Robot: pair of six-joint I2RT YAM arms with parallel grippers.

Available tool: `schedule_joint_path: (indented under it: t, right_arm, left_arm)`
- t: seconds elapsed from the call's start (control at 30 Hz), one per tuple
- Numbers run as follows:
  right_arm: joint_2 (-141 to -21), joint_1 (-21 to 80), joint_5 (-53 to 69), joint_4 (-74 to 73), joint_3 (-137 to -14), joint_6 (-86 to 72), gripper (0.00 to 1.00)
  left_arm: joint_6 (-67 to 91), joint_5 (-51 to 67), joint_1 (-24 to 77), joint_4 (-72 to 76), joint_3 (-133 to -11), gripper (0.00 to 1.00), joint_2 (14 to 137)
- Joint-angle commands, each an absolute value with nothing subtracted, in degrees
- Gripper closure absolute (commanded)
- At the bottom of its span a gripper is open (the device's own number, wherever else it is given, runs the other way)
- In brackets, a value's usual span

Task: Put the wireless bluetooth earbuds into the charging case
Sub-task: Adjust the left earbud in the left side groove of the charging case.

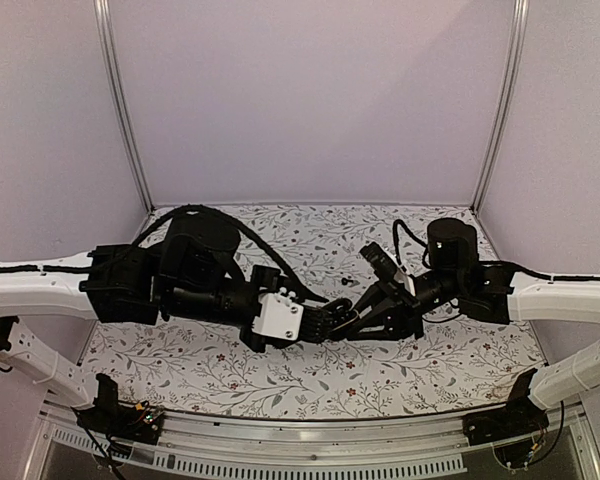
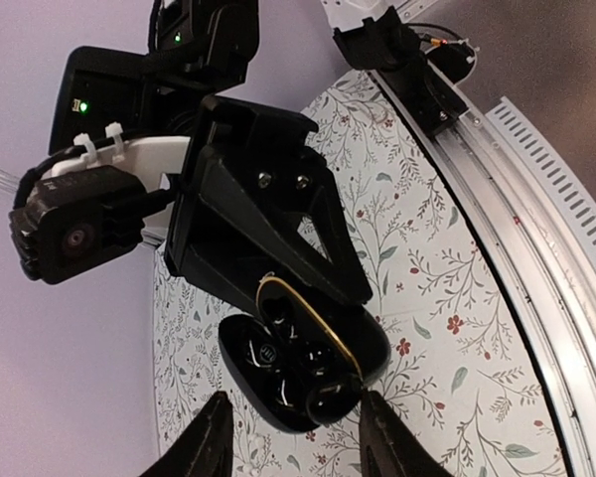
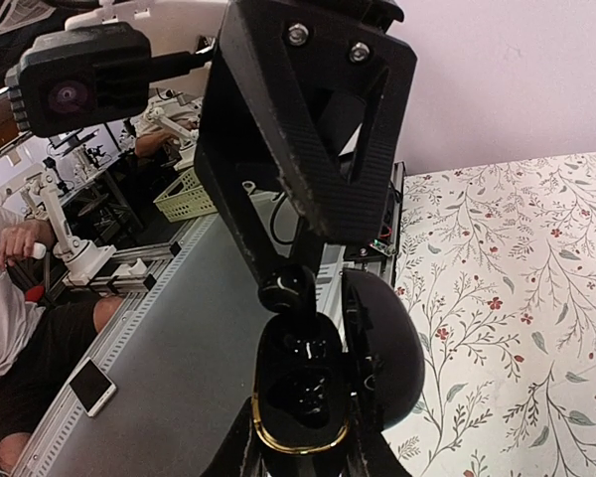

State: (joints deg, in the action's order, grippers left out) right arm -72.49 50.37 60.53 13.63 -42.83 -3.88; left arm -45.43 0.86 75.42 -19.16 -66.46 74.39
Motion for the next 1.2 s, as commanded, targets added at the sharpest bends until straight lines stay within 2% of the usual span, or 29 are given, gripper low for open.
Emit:
schedule_joint_path:
  t: [0.0,0.5,0.77,1.17]
  right_arm:
    - [-72.84,51.28,60.14,12.33,-44.73,-2.73,1.00]
    - [-73.55,51.86,59.31,11.52,-45.26,-1.85,1.00]
    - [-73.49,51.90,58.74,11.35,-45.18,-1.67,1.00]
    - [-72.07,51.95,58.40,10.90,-44.87,-1.24,1.00]
  left_arm:
    - [-45.44,1.53,76.22,-17.36,-66.69,0.58,74.88]
    - [-45.26,1.31,76.30,-17.11,-67.52,0.58,75.90]
    - [-44.01,1.46,76.30,-16.60,-67.54,0.44,75.65]
    - [-41.19,4.92,76.19,-17.59,-65.36,0.42,71.58]
